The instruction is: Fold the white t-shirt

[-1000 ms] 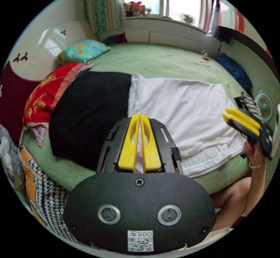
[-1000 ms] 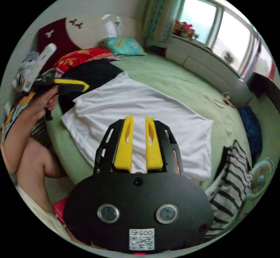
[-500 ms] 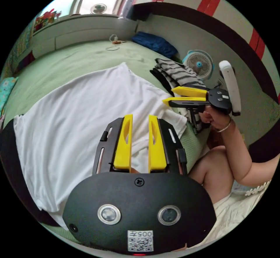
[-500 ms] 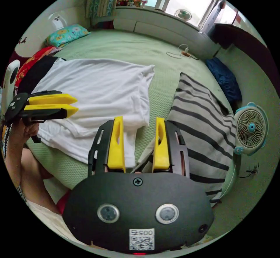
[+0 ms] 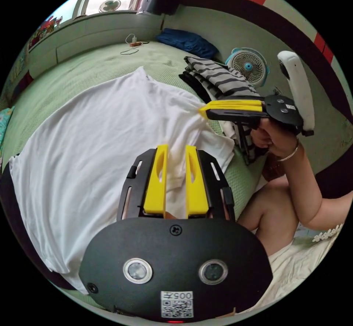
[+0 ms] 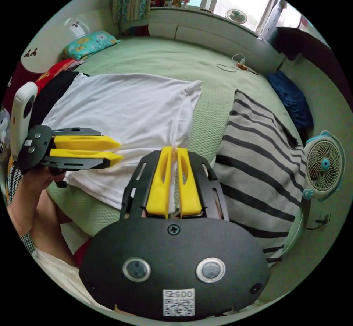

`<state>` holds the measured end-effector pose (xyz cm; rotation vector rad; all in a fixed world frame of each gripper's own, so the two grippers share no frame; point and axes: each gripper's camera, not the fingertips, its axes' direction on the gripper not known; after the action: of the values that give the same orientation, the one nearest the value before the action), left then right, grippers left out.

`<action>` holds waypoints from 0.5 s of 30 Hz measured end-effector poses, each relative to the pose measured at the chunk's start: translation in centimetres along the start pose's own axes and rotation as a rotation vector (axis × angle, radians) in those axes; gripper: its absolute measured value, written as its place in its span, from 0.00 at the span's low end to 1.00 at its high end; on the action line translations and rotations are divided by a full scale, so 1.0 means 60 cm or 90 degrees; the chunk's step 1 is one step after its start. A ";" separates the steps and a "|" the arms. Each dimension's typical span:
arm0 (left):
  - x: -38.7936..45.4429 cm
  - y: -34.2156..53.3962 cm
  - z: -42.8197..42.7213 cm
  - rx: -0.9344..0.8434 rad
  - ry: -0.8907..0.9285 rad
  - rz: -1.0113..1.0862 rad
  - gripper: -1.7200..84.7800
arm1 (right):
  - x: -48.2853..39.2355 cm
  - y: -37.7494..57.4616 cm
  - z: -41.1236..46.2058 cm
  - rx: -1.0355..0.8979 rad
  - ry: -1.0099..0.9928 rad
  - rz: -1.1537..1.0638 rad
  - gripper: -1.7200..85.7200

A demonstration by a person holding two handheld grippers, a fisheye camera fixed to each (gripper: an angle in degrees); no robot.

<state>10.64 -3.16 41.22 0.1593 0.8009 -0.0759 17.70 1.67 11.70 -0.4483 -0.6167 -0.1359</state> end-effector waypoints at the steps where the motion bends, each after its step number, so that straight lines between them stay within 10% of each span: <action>1: -0.001 -0.001 0.003 0.003 0.000 -0.001 0.11 | 0.008 -0.002 -0.013 0.004 -0.039 0.003 0.01; 7: -0.006 -0.010 0.034 0.012 -0.012 -0.015 0.11 | 0.082 -0.018 -0.053 0.069 -0.247 0.125 0.01; 15: 0.010 -0.027 0.095 -0.011 -0.019 0.007 0.11 | 0.119 -0.030 -0.008 -0.102 -0.115 0.181 0.01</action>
<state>14.87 -5.74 44.51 0.1458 0.7704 -0.0617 23.31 -0.10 16.20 -0.7035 -0.7148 0.1280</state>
